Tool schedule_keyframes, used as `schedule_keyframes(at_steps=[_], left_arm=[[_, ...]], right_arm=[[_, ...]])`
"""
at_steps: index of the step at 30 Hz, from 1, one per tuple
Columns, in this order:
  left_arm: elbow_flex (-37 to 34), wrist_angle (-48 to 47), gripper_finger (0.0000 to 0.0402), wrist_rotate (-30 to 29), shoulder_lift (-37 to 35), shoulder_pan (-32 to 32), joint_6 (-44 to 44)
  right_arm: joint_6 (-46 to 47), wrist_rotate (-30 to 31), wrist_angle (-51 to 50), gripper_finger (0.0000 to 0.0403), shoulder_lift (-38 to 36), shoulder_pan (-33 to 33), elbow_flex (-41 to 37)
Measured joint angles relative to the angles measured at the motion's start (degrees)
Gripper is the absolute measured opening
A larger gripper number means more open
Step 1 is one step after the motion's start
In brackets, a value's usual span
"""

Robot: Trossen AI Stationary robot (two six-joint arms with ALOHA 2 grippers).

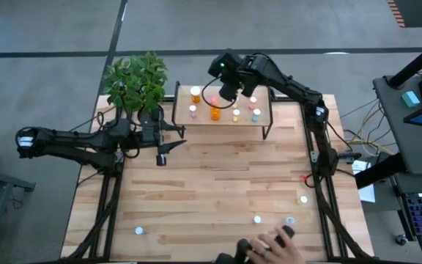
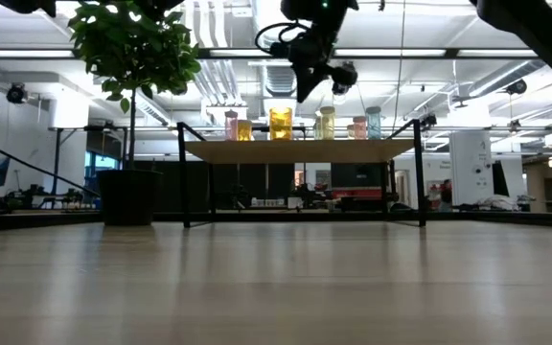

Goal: Pick and place medicine bottles onto shelf by color
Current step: Put the red pill bottle on the shelf

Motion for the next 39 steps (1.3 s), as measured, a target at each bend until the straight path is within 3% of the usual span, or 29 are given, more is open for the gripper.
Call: schedule_keyframes(at_steps=[8, 13, 24, 27, 32, 39], left_arm=[[0.00, -0.08, 0.0162, 0.00, 0.15, 0.00, 2.96], [0.00, -0.06, 0.0162, -0.21, 0.11, 0.09, 3.03], [0.00, -0.04, 0.0162, -1.07, 0.13, 0.11, 3.38], [0.00, -0.04, 0.0162, -1.07, 0.37, 0.11, 3.38], [0.00, 0.07, 0.0162, -1.07, 0.57, 0.11, 3.42], [0.00, -0.07, 0.0162, -2.94, 0.65, 0.09, 3.49]], right_arm=[[0.82, -3.21, 2.53, 0.0012, 3.33, 1.19, -0.08], [1.02, -3.41, 3.85, 0.0037, 4.43, 2.05, -0.12], [4.93, 0.05, 7.75, 0.0059, 2.75, 4.23, -0.26], [13.16, 4.96, 12.40, 0.0059, 1.64, 4.79, -0.26], [35.77, 11.17, 18.24, 0.0060, -0.40, 4.91, -0.26], [80.38, 11.65, 17.84, 0.0089, -3.33, 4.88, -0.26]])
